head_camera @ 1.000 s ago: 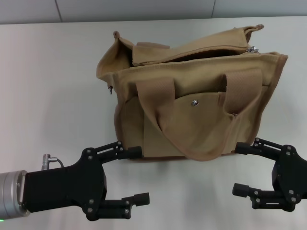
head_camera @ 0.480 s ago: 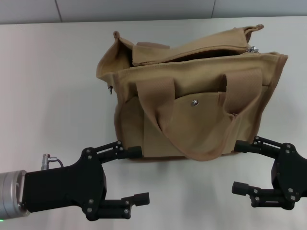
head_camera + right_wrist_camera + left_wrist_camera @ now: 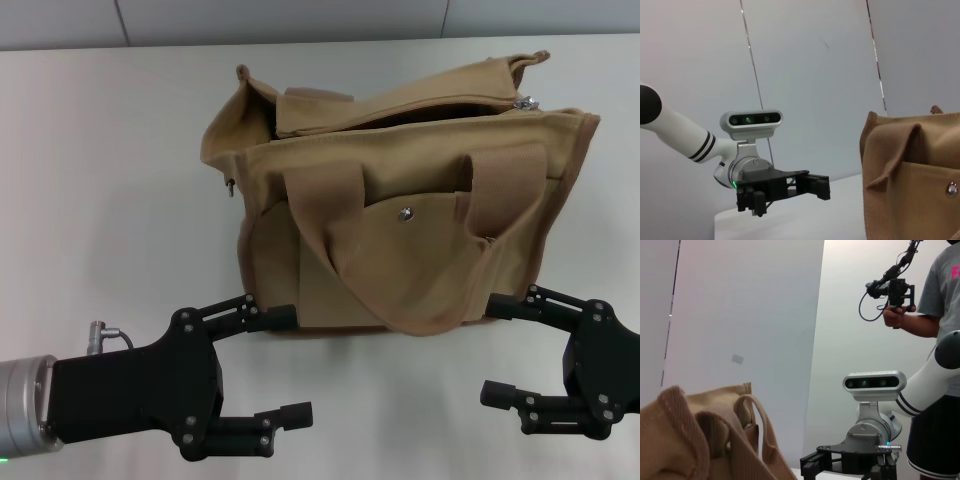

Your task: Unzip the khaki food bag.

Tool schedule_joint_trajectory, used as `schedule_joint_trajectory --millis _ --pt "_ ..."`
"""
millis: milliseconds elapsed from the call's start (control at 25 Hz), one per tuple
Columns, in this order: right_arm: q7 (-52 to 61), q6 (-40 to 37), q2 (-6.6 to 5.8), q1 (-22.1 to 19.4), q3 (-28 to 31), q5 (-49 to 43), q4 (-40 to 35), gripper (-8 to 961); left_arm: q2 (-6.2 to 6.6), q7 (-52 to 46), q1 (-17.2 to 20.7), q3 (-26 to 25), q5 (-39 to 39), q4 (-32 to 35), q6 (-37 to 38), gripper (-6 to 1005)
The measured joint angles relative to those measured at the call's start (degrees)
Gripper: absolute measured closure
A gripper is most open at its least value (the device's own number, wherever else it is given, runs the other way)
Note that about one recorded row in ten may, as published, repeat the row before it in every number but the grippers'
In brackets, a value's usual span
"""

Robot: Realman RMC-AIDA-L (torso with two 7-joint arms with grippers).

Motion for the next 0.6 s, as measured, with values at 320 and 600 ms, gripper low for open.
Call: schedule_joint_trajectory --millis 320,600 --pt "0.0 0.0 0.0 0.0 0.0 0.6 0.1 100 -0.09 0.1 -0.2 -0.4 0.0 0.0 0.0 158" --pt "0.0 0.0 0.0 0.0 0.0 1.1 0.0 100 -0.09 0.1 -0.1 -0.6 0.0 0.0 -0.1 158"
